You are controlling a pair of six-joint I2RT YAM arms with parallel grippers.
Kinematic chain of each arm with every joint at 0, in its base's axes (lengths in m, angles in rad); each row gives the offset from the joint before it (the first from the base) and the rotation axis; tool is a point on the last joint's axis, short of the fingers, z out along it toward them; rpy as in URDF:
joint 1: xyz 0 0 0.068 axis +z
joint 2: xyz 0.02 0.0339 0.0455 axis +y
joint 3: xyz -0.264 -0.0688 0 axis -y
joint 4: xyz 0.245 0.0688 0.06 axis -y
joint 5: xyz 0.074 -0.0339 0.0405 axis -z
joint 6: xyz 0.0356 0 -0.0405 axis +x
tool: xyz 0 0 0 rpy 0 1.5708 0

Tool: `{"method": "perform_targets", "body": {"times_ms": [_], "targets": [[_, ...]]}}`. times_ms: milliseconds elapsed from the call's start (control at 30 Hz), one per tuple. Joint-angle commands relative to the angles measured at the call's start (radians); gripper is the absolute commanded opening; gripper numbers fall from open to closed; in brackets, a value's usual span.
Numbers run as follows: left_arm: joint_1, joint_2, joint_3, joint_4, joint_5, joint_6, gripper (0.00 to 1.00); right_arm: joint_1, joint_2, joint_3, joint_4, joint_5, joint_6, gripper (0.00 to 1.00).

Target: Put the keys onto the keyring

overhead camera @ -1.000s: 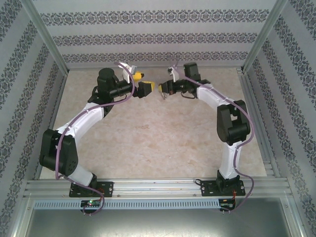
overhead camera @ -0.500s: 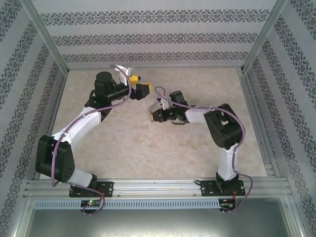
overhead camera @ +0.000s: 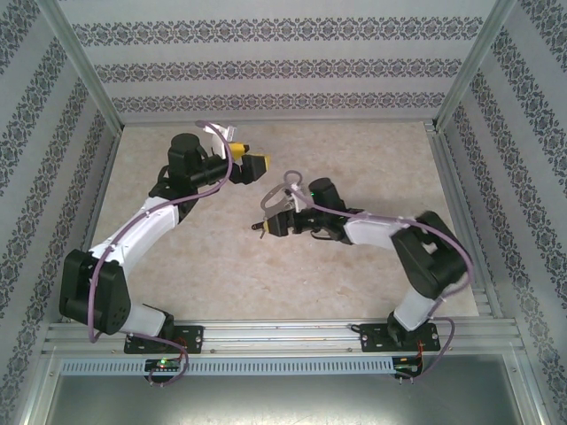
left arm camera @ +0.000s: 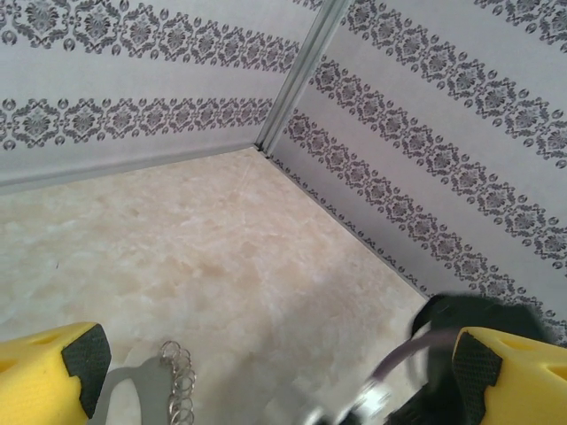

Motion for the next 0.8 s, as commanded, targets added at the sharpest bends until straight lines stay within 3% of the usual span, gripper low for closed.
{"method": "perform_targets", "body": {"times_ms": [0,33,67,233,333,433,567,700,767], "targets": [[0.008,-0.059,-0.043,-0.018,-0.068,-0.001,1.00,-0.061,-0.157,-0.039,-0.098,0.040,-0.049,0.82],[0.007,-0.073,-0.068,-0.003,-0.106,0.009,1.00,-0.092,-0.211,-0.043,-0.143,0.066,-0.062,0.83],[0.008,-0.089,-0.095,0.011,-0.154,0.024,1.00,-0.124,-0.262,-0.044,-0.188,0.098,-0.083,0.96],[0.007,-0.172,-0.299,0.231,-0.435,0.139,1.00,-0.253,-0.459,-0.034,-0.341,0.404,-0.175,0.98],[0.007,-0.208,-0.453,0.408,-0.667,0.278,1.00,-0.326,-0.533,-0.101,-0.243,0.687,-0.201,0.98],[0.011,-0.221,-0.524,0.415,-0.860,0.405,1.00,-0.394,-0.550,-0.227,-0.029,0.915,-0.257,0.98],[0.021,-0.202,-0.630,0.448,-1.033,0.497,1.00,-0.502,-0.495,-0.255,-0.001,0.992,-0.304,0.98],[0.035,-0.127,-0.698,0.507,-1.062,0.489,1.00,-0.522,-0.397,-0.321,0.169,1.037,-0.364,0.98],[0.049,-0.042,-0.743,0.661,-1.036,0.475,1.00,-0.541,-0.338,-0.352,0.227,0.970,-0.333,0.98]]}}
